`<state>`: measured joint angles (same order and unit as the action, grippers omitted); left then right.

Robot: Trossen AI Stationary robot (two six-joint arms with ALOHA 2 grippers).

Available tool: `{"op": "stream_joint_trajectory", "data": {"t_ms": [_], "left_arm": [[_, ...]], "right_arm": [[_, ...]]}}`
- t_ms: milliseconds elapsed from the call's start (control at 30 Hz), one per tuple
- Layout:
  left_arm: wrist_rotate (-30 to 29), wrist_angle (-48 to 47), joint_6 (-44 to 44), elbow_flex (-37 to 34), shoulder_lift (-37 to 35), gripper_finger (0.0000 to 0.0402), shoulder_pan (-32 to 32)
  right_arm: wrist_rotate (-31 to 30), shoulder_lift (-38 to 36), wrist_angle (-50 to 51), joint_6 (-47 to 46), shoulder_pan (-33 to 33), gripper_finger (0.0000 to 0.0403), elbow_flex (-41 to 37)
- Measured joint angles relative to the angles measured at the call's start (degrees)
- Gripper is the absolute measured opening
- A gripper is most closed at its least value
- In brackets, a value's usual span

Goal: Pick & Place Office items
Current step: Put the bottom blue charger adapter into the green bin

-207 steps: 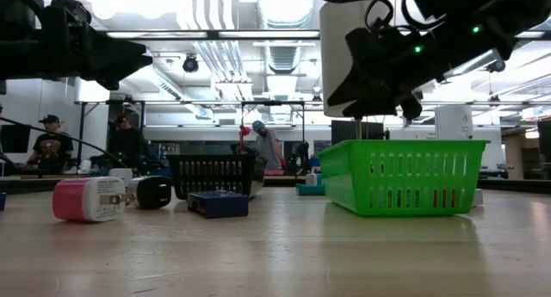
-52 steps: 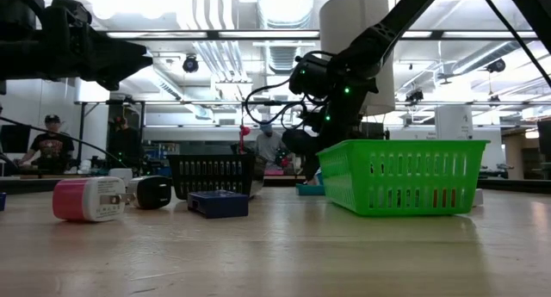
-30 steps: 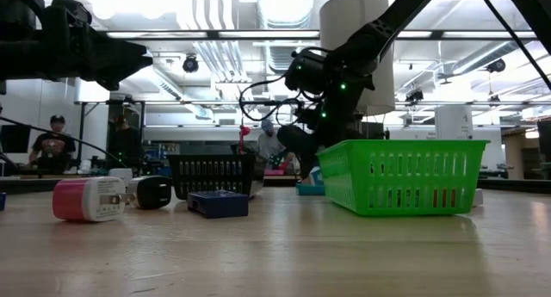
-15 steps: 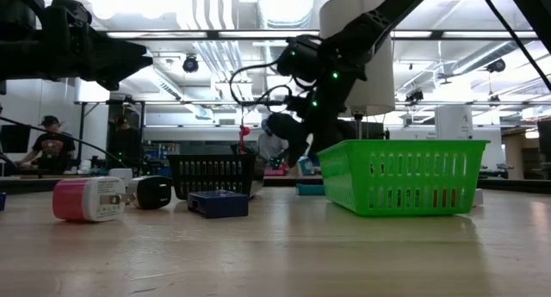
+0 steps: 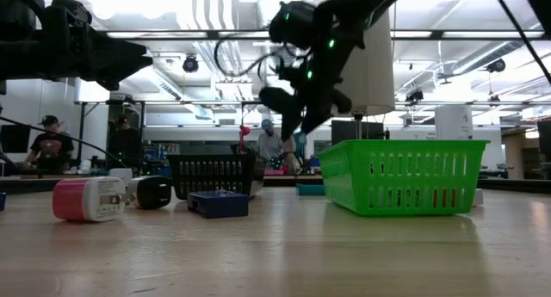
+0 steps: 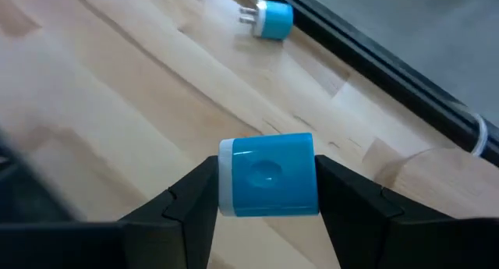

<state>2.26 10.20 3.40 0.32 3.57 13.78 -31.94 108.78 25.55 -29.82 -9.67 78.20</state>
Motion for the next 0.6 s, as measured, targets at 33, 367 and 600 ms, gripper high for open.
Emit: {"op": "stream_joint_trajectory", "data": {"t_ms": [33, 367, 600], "left_arm": [[0.0, 0.02, 0.0, -0.02, 0.0, 0.0225, -0.02], [0.0, 0.0, 0.0, -0.02, 0.02, 0.0225, 0.0], [0.02, 0.0, 0.0, 0.0, 0.02, 0.0225, -0.02]], "right_arm": [[-0.05, -0.82, 0.19, -0.02, 0.57, 0.0187, -0.18], [-0.11, -11.37, 7.43, -3.9, 6.96, 0.0187, -3.23], [0.51, -19.3, 12.06, -4.71, 13.26, 0.0187, -5.49]]}}
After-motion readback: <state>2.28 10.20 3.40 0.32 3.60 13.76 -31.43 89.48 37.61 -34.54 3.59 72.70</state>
